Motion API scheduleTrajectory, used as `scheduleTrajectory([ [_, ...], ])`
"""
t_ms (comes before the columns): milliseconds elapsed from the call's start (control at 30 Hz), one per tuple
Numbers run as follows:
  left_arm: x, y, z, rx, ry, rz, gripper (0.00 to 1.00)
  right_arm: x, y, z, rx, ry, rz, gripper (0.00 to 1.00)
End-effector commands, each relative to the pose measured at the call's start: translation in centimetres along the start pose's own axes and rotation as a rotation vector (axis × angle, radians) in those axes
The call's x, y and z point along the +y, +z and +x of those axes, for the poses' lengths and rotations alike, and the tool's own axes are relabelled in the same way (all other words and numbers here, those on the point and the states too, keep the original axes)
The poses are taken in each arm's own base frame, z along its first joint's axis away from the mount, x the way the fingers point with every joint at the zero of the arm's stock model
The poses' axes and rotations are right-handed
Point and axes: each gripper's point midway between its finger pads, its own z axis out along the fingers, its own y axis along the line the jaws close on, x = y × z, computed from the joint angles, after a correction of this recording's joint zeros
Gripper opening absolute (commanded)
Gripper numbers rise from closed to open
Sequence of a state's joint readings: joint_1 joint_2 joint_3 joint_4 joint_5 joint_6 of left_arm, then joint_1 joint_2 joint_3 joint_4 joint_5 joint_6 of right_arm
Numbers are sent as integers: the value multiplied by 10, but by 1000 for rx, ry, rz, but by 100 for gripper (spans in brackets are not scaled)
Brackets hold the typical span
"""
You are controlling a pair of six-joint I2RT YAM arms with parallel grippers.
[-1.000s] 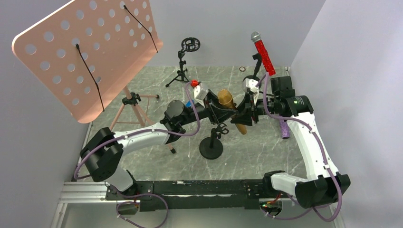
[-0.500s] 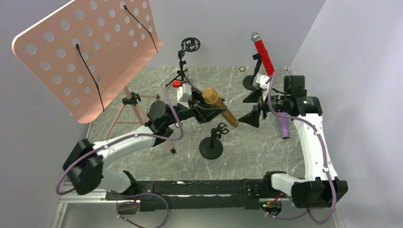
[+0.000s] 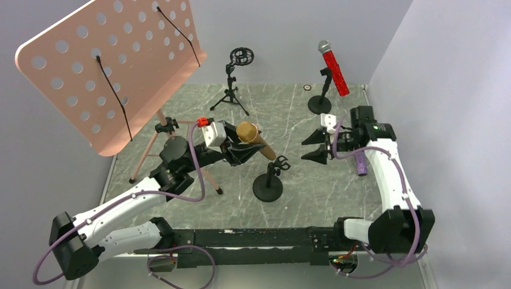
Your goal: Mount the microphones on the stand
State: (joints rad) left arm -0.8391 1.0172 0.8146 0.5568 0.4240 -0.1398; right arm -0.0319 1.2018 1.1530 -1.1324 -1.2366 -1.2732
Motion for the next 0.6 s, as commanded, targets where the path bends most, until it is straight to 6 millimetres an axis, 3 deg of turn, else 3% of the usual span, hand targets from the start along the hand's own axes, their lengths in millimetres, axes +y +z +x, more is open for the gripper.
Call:
scheduleTrajectory([
  [0, 6, -17, -7, 9, 66, -62, 0, -7, 30, 1, 22, -134, -132, 36],
  [33, 5, -20, -5, 11, 65, -68, 0, -6, 35, 3, 26, -121, -170, 21],
  [67, 5, -22, -5, 5, 65, -69, 0, -5, 39, 1, 13, -118, -210, 14],
  [167, 1, -29, -4, -14, 55, -70, 0, 6, 44, 4, -17, -63, -308, 0],
  [267, 1, -33, 0, -10, 52, -75, 0, 10, 47, 13, -31, -57, -321, 0],
  [567, -1, -30, -1, -10, 60, -60, 0, 22, 52, 15, -33, -58, -357, 0],
])
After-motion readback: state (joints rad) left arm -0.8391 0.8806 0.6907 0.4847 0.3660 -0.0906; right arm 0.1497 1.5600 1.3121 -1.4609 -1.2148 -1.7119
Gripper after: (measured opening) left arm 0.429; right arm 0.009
